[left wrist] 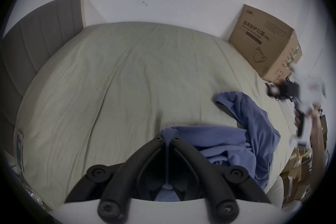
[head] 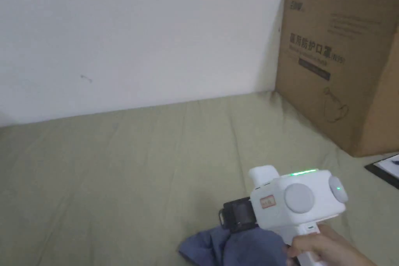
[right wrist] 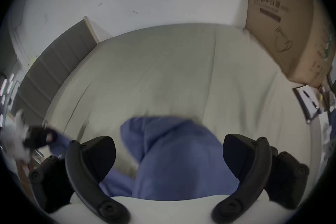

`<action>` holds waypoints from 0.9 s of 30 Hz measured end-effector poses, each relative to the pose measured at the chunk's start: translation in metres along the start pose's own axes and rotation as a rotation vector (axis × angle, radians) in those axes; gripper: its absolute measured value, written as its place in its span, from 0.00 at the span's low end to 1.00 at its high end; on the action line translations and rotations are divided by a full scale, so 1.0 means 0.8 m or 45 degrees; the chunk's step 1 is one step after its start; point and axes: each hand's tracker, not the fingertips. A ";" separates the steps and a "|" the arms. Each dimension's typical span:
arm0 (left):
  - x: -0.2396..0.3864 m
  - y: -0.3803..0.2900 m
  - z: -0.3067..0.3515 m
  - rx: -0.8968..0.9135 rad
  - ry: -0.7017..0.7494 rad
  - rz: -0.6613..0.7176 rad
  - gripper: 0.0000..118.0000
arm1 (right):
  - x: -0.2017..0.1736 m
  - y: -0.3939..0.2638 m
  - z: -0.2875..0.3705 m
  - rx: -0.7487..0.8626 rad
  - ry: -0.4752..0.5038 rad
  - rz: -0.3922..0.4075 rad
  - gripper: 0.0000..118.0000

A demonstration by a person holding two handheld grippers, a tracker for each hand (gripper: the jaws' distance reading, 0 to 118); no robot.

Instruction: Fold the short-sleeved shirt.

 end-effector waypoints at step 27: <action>-0.006 0.022 0.082 0.109 0.026 0.086 0.00 | -0.029 0.081 0.041 -0.239 -0.274 0.223 0.01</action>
